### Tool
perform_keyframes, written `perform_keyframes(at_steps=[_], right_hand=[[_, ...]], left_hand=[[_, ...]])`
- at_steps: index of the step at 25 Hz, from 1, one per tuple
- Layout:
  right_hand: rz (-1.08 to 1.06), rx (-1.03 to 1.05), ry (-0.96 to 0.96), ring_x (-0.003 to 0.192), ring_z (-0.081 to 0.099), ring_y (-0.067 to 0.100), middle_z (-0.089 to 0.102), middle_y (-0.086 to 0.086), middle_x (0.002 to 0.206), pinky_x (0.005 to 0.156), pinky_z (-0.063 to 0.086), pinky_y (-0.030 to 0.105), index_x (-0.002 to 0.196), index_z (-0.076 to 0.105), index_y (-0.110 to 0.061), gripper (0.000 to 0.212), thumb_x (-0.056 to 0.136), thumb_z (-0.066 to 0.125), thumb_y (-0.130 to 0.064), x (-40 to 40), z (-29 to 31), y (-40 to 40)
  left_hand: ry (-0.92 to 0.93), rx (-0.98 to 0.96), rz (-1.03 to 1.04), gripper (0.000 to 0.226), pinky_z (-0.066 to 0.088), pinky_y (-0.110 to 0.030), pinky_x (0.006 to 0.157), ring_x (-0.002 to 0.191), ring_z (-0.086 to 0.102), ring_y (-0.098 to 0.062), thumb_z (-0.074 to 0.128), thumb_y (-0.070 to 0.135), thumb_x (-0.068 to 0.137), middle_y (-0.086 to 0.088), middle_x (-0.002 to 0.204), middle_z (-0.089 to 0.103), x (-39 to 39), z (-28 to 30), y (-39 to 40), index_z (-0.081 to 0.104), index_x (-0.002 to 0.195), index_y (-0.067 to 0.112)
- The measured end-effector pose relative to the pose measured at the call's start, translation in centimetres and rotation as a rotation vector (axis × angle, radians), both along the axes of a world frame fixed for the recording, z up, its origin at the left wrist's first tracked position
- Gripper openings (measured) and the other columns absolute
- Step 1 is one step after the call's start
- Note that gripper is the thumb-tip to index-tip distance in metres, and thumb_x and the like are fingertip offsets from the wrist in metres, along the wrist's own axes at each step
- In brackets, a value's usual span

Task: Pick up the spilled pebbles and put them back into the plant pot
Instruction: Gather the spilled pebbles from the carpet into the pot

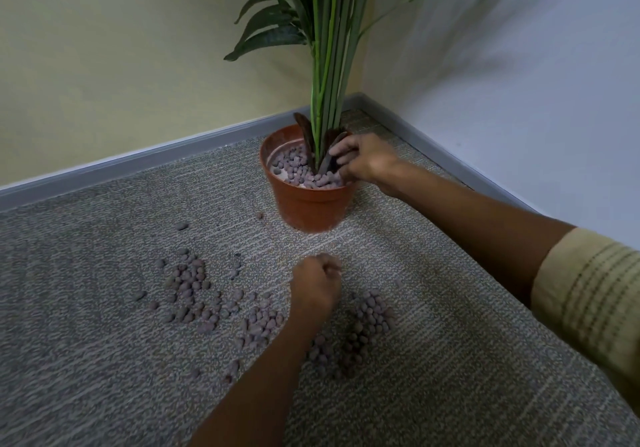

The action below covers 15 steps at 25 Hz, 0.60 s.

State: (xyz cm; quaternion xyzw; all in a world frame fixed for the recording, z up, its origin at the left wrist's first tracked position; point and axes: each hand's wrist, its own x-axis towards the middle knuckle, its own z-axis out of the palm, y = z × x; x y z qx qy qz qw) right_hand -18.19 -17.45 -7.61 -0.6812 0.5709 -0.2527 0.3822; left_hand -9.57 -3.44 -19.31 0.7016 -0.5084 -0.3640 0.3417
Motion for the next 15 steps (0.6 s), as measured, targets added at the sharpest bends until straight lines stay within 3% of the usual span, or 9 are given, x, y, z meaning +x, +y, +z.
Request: perform_keyframes(at_steps=[4, 7, 10, 12, 15], right_hand=[[-0.006, -0.211, -0.119, 0.071, 0.068, 0.021, 0.068, 0.007, 0.094, 0.069, 0.059, 0.034, 0.096, 0.068, -0.013, 0.027, 0.078, 0.064, 0.006, -2.3, -0.6, 2.3], [0.084, -0.084, -0.031, 0.068, 0.066, 0.019, 0.067, 0.005, 0.092, 0.060, 0.058, 0.028, 0.095, 0.067, -0.009, 0.017, 0.082, 0.062, 0.000, -4.9, -3.6, 5.0], [0.266, 0.187, 0.300, 0.066, 0.063, 0.013, 0.067, 0.005, 0.087, 0.052, 0.049, 0.016, 0.095, 0.068, -0.010, 0.021, 0.075, 0.072, -0.004, -7.4, -8.4, 7.2], [0.390, 0.172, 0.513, 0.069, 0.057, 0.010, 0.062, 0.001, 0.086, 0.056, 0.045, 0.015, 0.097, 0.069, -0.013, 0.030, 0.069, 0.076, -0.007, -8.2, -11.4, 8.2], [0.409, 0.057, 0.480, 0.067, 0.052, 0.004, 0.058, -0.004, 0.081, 0.059, 0.039, 0.008, 0.095, 0.071, -0.011, 0.026, 0.070, 0.073, -0.008, -7.8, -12.9, 9.5]], left_hand=[[-0.289, 0.141, -0.358, 0.033, 0.050, -0.036, 0.096, 0.104, 0.061, -0.031, 0.056, 0.011, 0.084, -0.016, 0.116, 0.058, -0.6, -1.8, 1.3, 0.063, 0.116, 0.014], [-0.466, 0.171, -0.484, 0.048, 0.043, -0.040, 0.105, 0.118, 0.049, -0.032, 0.051, 0.007, 0.083, -0.014, 0.129, 0.039, -1.1, -2.3, 1.9, 0.050, 0.130, 0.017], [-0.551, 0.137, -0.510, 0.043, 0.044, -0.040, 0.103, 0.117, 0.047, -0.031, 0.051, 0.008, 0.084, -0.014, 0.131, 0.035, -1.3, -2.3, 2.4, 0.051, 0.127, 0.014], [-0.583, 0.125, -0.498, 0.033, 0.046, -0.038, 0.099, 0.112, 0.050, -0.031, 0.050, 0.009, 0.087, -0.014, 0.132, 0.035, -1.4, -2.2, 2.9, 0.054, 0.120, 0.010], [-0.576, 0.107, -0.484, 0.026, 0.047, -0.040, 0.093, 0.106, 0.055, -0.033, 0.047, 0.009, 0.089, -0.015, 0.133, 0.035, -1.6, -2.3, 3.6, 0.056, 0.113, 0.006]])
